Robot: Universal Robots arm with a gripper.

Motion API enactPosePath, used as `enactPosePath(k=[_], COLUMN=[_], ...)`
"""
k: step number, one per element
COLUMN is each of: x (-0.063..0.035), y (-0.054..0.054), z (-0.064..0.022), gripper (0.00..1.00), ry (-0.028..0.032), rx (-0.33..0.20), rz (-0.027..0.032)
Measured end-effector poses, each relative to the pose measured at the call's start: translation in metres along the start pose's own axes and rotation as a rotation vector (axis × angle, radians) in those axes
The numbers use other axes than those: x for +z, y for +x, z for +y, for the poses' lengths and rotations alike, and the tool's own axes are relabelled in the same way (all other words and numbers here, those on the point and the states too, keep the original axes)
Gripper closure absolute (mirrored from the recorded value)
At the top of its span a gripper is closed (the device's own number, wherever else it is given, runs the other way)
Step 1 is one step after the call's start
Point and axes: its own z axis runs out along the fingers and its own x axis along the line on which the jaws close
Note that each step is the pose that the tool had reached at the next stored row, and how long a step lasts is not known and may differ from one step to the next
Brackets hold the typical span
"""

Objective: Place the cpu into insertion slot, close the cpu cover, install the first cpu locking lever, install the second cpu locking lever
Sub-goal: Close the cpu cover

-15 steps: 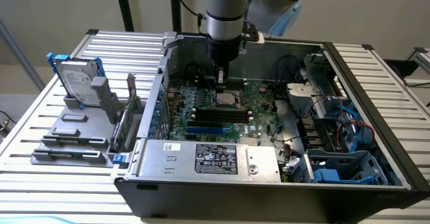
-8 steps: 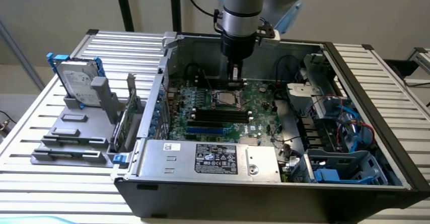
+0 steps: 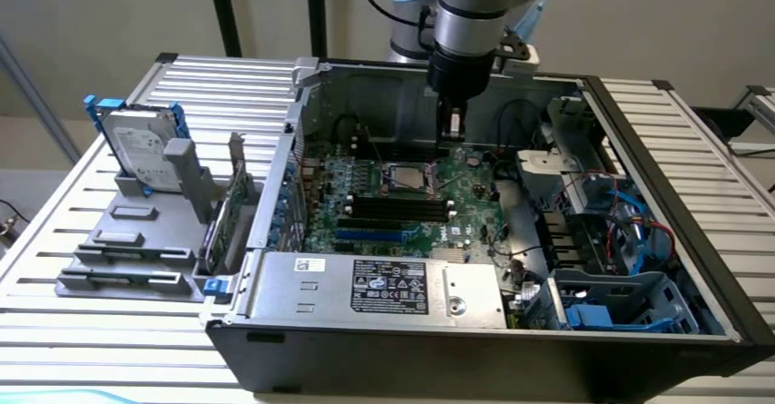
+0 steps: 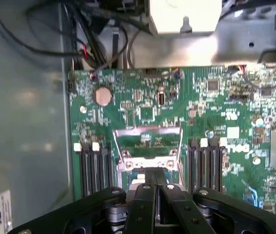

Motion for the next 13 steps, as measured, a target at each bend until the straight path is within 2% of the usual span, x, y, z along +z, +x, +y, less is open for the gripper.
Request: enactPosePath(k=[4, 10, 13], x=[-0.0058, -0.0056, -0.0038], y=[0.001, 0.003, 0.003], z=[0.0183, 0.0454, 0.0531], gripper=[0.89, 0.89, 0.89], ry=[0.0034, 0.0065, 0.0071], rx=[0.0, 0.0, -0.001], rz=[0.0001, 0.0005, 0.0006])
